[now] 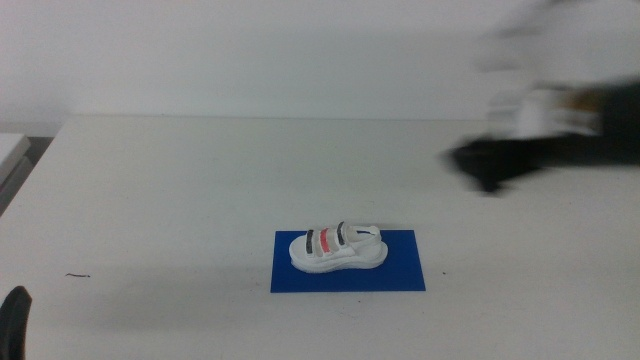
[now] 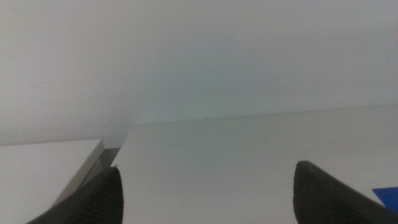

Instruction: Use one arm to grab the shoe from the table and place it on the mat.

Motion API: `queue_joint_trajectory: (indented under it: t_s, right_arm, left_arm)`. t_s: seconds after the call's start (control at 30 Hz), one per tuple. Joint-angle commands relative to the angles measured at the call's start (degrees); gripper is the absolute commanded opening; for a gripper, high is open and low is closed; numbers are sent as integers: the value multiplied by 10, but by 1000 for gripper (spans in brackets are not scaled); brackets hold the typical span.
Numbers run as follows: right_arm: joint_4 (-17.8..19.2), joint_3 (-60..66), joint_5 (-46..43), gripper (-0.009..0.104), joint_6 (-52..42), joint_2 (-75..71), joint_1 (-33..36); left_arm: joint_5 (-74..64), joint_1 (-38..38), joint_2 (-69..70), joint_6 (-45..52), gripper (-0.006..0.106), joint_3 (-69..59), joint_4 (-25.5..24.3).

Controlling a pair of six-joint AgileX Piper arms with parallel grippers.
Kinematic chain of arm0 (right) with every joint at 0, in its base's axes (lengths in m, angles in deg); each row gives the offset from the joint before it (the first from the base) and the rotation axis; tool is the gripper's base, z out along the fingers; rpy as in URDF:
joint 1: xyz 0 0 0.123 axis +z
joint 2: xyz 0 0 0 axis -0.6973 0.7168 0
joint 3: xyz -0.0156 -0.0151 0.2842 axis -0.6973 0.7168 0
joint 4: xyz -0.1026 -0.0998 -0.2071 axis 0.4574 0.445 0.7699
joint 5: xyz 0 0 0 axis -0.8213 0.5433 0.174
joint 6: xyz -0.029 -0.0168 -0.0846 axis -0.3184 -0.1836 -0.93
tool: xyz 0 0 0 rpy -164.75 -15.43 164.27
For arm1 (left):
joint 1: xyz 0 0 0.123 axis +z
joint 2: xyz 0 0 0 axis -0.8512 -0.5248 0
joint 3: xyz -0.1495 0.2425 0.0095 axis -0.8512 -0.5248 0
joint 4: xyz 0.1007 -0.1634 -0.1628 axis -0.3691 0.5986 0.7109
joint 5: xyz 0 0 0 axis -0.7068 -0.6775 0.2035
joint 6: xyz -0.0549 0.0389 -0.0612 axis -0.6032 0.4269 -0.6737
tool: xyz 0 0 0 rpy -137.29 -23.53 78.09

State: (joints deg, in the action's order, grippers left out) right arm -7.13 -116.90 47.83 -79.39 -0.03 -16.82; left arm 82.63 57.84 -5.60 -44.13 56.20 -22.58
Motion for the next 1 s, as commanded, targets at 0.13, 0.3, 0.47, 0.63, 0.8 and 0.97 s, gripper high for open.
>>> queue_joint_trajectory:
  t_s: [0.13,0.3,0.47,0.63,0.8,0.97]
  right_arm:
    - [-4,274,-90,85,65,-322,-143]
    - [-4,401,-90,85,65,-498,-203]
    - [-10,504,-85,85,66,-613,-213]
    - [-16,587,-87,85,66,-714,-228]
    - [-29,601,-106,85,65,-778,-254]
    - [-31,601,-115,85,66,-778,-256]
  left_arm:
    - [7,0,-3,-1,94,0,2]
    - [7,0,-3,-1,94,0,2]
    - [7,0,-3,-1,94,0,2]
    - [7,0,-3,-1,94,0,2]
    - [7,0,-3,-1,94,0,2]
    - [7,0,-3,-1,94,0,2]
